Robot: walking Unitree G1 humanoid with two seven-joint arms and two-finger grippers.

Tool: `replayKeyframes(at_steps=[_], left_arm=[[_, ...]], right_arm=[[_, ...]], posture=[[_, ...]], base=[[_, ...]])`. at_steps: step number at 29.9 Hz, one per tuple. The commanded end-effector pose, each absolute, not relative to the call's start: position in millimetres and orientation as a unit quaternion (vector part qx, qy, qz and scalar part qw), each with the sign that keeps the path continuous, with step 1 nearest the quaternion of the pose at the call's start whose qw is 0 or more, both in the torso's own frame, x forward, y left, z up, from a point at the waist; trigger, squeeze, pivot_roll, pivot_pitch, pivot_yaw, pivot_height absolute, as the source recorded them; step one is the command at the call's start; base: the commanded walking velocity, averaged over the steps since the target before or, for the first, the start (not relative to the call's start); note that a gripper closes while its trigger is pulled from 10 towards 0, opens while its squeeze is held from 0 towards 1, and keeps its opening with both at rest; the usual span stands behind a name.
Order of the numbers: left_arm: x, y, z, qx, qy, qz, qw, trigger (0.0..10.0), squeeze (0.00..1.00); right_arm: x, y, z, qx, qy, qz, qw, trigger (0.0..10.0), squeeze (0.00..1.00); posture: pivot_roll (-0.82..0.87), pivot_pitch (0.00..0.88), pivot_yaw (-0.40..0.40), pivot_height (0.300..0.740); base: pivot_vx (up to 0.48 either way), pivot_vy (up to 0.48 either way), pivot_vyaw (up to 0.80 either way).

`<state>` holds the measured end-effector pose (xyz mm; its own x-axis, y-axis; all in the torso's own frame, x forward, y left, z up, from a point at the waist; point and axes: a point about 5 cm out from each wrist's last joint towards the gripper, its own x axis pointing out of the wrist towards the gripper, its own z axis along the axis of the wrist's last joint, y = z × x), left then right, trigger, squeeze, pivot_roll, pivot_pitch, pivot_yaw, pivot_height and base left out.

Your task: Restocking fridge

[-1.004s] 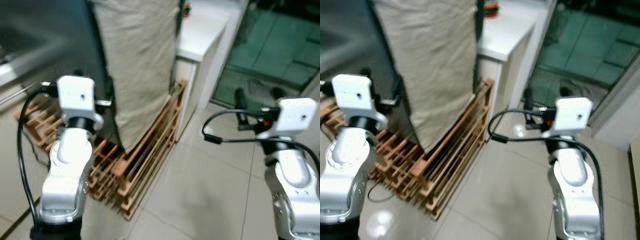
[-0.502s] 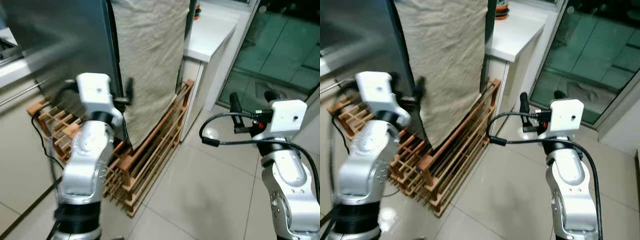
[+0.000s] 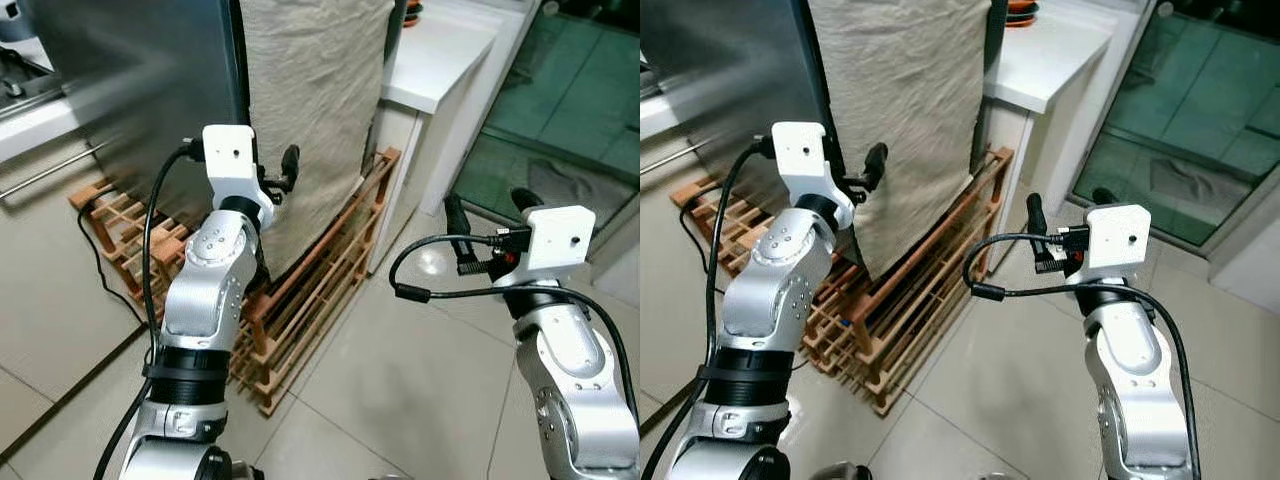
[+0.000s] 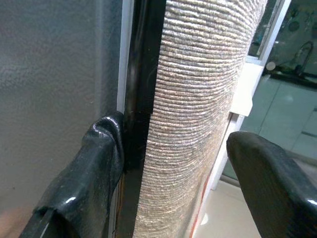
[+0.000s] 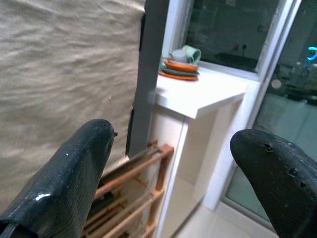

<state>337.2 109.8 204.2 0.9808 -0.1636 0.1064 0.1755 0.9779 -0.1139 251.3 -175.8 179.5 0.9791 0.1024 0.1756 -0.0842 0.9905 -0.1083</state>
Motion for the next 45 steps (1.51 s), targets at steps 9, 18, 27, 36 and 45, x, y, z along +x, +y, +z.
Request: replayKeyframes(at_steps=[9, 18, 27, 36, 45], left_arm=[[334.6, 65.2, 215.0, -0.1, -0.081, -0.273, 0.953, 10.0, 0.0], [330.9, 27.8, 208.8, -0.097, -0.071, -0.407, 0.906, 10.0, 0.0], [315.3, 2.5, 216.3, -0.155, -0.064, -0.507, 0.846, 10.0, 0.0], [295.0, 1.6, 220.9, -0.182, -0.051, -0.602, 0.776, 10.0, 0.0], [298.0, 6.8, 221.2, -0.195, -0.042, -0.602, 0.773, 10.0, 0.0]], right_arm=[[244.7, -192.6, 131.4, -0.04, 0.036, 0.07, 0.996, 10.0, 0.14], [246.4, -187.3, 127.9, -0.055, 0.047, 0.098, 0.993, 10.0, 0.14], [238.9, -193.2, 109.6, -0.037, 0.099, 0.104, 0.989, 10.0, 0.13], [232.5, -198.5, 101.7, -0.033, 0.124, 0.119, 0.985, 10.0, 0.14], [184.8, -225.0, 20.9, -0.067, 0.329, 0.167, 0.927, 10.0, 0.12]], posture=[[-0.13, 0.088, -0.045, 0.74], [-0.14, 0.074, -0.039, 0.74], [-0.14, 0.073, -0.042, 0.74], [-0.14, 0.074, -0.037, 0.74], [-0.15, 0.066, -0.031, 0.74]], base=[[0.0, 0.0, 0.0], [0.0, 0.0, 0.0], [0.0, 0.0, 0.0], [0.0, 0.0, 0.0], [0.0, 0.0, 0.0]])
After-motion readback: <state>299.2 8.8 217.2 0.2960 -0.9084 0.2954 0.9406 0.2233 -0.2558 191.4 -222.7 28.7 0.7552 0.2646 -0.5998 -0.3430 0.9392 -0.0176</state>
